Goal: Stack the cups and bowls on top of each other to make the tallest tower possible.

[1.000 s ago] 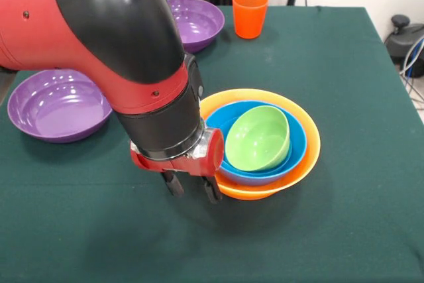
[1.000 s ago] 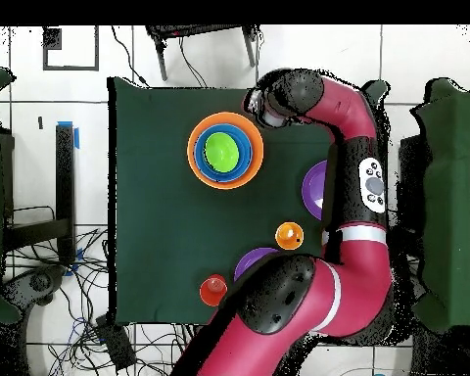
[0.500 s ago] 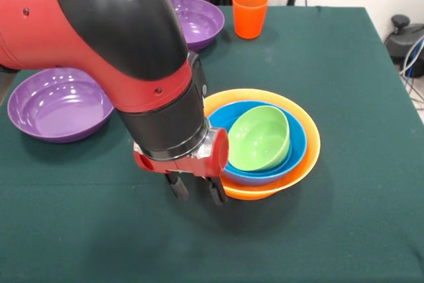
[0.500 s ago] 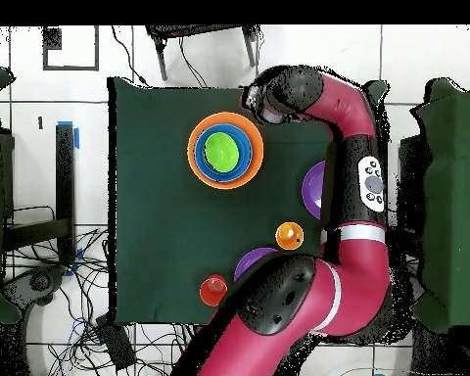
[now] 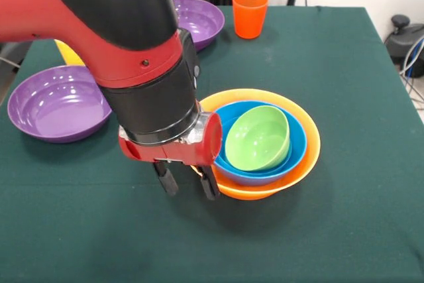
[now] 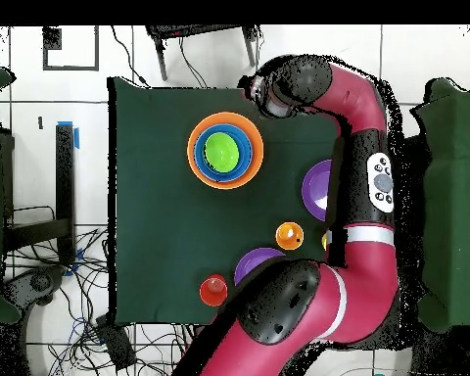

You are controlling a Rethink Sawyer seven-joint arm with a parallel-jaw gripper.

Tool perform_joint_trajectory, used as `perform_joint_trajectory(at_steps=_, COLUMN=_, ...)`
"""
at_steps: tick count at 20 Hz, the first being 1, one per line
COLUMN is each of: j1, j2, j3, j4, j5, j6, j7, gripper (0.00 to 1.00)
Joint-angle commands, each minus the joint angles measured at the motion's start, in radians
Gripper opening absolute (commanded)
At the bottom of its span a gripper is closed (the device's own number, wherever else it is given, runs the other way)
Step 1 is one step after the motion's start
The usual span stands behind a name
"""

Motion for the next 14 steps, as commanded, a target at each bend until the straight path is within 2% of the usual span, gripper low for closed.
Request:
perform_joint_trajectory(at_steps=1, j1=-0.015, j2=0.025, j3=0.047, j4=0.015, j5=-0.035, j6=0.076, j7=-0.304, gripper=1.0)
perform_joint_trajectory(at_steps=5, j1=-0.027, j2=0.048, j3=0.044, j4=-0.029, j5=-0.061, j6=0.088, j7=-0.352, gripper=1.0)
perform_joint_trajectory(at_steps=8, j1=-0.026, j2=0.104, j3=0.057, j4=-0.114, j5=-0.091, j6=0.102, j7=-0.396, gripper=1.0)
perform_joint_trajectory(at_steps=14, j1=-0.054, j2=0.141, j3=0.064, j4=-0.069, j5=-0.058, j6=0.024, j7=-0.387, gripper=1.0)
